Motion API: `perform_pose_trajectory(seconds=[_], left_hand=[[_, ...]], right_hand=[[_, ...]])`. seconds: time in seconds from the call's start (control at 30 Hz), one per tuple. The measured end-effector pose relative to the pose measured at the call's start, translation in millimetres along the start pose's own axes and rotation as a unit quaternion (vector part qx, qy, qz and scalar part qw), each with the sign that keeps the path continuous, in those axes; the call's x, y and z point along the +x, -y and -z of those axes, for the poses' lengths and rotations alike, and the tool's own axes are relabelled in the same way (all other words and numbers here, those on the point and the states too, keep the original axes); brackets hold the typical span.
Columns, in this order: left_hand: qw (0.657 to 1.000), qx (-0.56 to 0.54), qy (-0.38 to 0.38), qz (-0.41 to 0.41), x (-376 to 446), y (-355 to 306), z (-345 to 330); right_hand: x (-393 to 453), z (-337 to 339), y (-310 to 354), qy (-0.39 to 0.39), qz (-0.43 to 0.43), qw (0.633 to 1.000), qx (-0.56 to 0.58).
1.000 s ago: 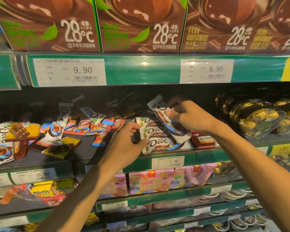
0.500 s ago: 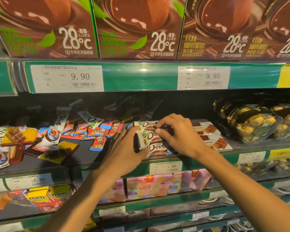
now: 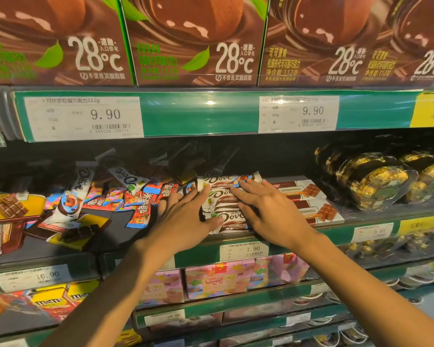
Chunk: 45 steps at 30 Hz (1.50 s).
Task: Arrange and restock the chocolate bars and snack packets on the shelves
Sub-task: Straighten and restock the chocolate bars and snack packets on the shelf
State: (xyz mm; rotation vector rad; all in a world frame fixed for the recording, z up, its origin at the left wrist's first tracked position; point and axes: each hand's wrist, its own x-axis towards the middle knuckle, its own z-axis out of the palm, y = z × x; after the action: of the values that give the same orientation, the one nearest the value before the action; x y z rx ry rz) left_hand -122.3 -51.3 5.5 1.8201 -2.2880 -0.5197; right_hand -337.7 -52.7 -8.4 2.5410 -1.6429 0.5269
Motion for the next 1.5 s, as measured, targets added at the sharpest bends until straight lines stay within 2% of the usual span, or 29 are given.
perform_pose_trajectory(seconds=[0.17,0.33,0.4,0.5,0.63,0.73,0.83,0.97,1.1,1.3,1.5], left_hand=[[0.999,0.039,-0.003,-0.009,12,0,3],[0.994,0.036,-0.1,-0.016,16,12,3],[0.993,0.043,-0.105,-0.013,15,17,3],[0.99,0.102,-0.09,-0.026,10,22,2],[0.978,0.161,-0.123,-0.058,0,28,5],[0.973,0.155,-0.157,-0.07,-6,34,7],[0.974,0.104,-0.195,-0.055,-6,35,12],[0.98,0.115,-0.162,0.004,-1,23,17],[0.981,0.11,-0.161,0.022,1,16,22],[0.988,0.094,-0.068,0.098,-19,10,37],[0.992,0.059,-0.03,0.109,-36,12,48]], right_hand=[[9,4,-4,0.025,-0.012,1.0,-0.012],[6,2,5,0.008,-0.036,0.999,-0.021],[5,1,9,0.002,-0.041,0.999,-0.017],[6,0,11,0.017,-0.04,0.999,-0.013],[6,-1,10,0.036,-0.047,0.998,-0.005],[7,0,9,0.049,-0.054,0.997,-0.001],[8,0,11,0.056,-0.057,0.997,-0.005],[7,2,16,0.043,-0.067,0.997,-0.008],[7,7,22,0.001,-0.083,0.997,-0.007],[3,9,36,-0.072,-0.077,0.994,0.022],[4,9,58,-0.098,-0.047,0.992,0.063]])
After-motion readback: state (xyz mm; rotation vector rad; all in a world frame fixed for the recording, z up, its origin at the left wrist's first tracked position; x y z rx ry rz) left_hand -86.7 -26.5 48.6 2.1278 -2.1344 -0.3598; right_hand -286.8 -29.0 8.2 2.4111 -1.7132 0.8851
